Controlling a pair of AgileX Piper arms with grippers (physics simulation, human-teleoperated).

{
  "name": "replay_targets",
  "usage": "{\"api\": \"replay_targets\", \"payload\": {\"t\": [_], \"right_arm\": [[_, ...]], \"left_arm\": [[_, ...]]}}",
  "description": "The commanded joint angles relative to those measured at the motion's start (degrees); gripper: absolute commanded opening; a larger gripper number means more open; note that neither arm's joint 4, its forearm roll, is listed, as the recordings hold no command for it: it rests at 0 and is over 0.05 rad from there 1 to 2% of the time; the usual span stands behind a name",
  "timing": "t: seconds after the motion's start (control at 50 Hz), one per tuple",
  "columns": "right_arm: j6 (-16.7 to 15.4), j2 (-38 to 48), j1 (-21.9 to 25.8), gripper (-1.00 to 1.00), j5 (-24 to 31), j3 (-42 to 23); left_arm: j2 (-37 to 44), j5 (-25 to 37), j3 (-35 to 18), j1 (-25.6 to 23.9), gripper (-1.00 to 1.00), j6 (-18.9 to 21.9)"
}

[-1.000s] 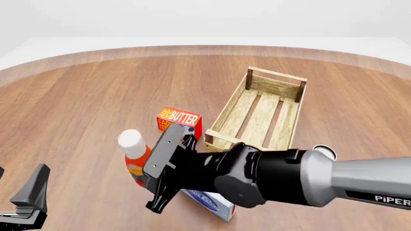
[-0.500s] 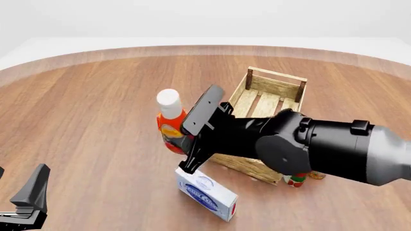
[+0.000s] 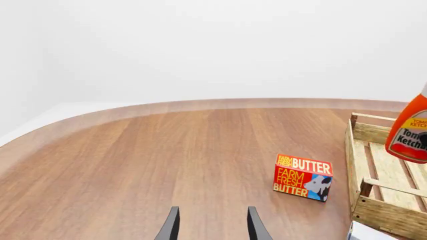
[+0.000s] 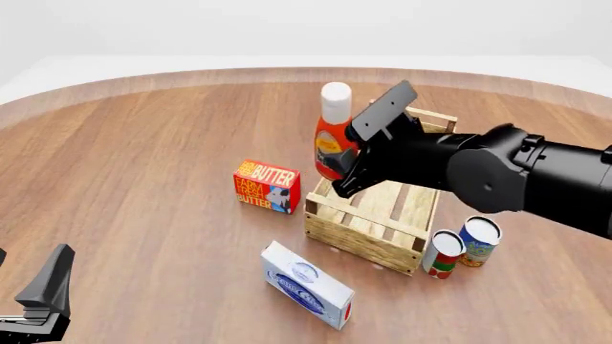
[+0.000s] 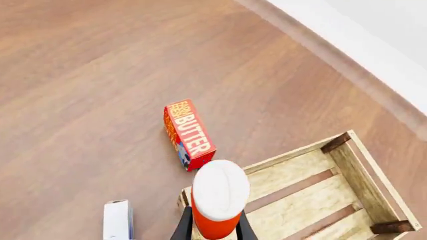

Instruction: Pick up the ketchup, and put it in the wooden tray.

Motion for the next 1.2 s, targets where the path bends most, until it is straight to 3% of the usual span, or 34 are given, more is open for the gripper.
{"api": "replay_targets", "payload": {"t": [0.02,0.28,0.3,0.36,0.38,0.42,0.52,0.7,0.8,0.96,1.2], "right_arm": [[1.7,2.5,-6.2,-1.00,-0.8,-1.2],[4.3,9.5,-9.6,-1.00,-2.5,-4.3],[6.0,8.7,-8.9,-1.00,-2.9,-4.0],[4.8,10.7,-10.8,-1.00,-1.8,-5.2],[6.5,9.7,-9.9,-1.00,-2.2,-4.7],[6.1,10.5,-10.5,-1.00,-1.9,-5.1],[6.7,13.6,-15.3,-1.00,-1.2,-7.0],[8.7,13.5,-15.2,-1.00,-2.4,-6.3],[7.6,14.8,-16.9,-1.00,-2.2,-7.0],[9.8,14.8,-15.7,-1.00,-4.8,-5.0],[9.8,15.2,-16.7,-1.00,-6.0,-4.2]], "left_arm": [[0.0,0.0,0.0,0.0,1.00,0.0],[0.0,0.0,0.0,0.0,1.00,0.0],[0.0,0.0,0.0,0.0,1.00,0.0],[0.0,0.0,0.0,0.0,1.00,0.0],[0.0,0.0,0.0,0.0,1.00,0.0],[0.0,0.0,0.0,0.0,1.00,0.0],[0.0,0.0,0.0,0.0,1.00,0.0],[0.0,0.0,0.0,0.0,1.00,0.0],[0.0,0.0,0.0,0.0,1.00,0.0],[0.0,0.0,0.0,0.0,1.00,0.0],[0.0,0.0,0.0,0.0,1.00,0.0]]}}
